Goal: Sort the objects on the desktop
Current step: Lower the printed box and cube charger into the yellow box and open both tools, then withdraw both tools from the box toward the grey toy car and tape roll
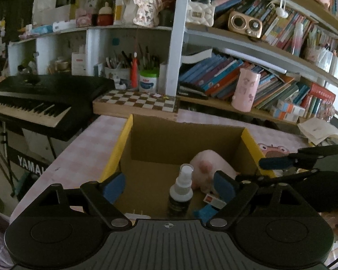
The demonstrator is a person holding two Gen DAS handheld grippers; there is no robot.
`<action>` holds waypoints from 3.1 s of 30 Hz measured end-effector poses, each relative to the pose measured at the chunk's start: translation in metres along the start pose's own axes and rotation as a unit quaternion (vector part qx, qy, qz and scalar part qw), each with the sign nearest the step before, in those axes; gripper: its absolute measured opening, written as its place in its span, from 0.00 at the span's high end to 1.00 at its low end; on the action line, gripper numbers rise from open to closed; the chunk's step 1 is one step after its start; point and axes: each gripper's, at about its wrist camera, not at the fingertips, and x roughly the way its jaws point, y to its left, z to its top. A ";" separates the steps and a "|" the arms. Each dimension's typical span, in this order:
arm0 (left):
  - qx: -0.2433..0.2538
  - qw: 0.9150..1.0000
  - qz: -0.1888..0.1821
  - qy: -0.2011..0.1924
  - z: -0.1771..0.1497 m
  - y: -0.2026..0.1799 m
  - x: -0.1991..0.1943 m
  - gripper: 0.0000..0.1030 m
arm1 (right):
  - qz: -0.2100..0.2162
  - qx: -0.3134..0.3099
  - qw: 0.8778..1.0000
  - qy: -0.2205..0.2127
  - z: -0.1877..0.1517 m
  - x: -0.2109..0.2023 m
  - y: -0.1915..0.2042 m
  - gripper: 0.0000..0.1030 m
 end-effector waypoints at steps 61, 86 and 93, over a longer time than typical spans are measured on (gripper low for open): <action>0.088 0.989 -0.098 0.065 -0.119 -0.035 -0.116 0.08 | -0.181 0.166 0.969 0.007 -0.170 -0.169 0.095 0.31; 0.138 0.975 -0.142 0.098 -0.111 -0.111 -0.072 0.08 | -0.215 0.195 0.956 0.030 -0.190 -0.172 0.027 0.28; 0.144 0.974 -0.143 0.102 -0.108 -0.145 -0.054 0.08 | -0.215 0.200 0.955 0.036 -0.196 -0.172 -0.011 0.28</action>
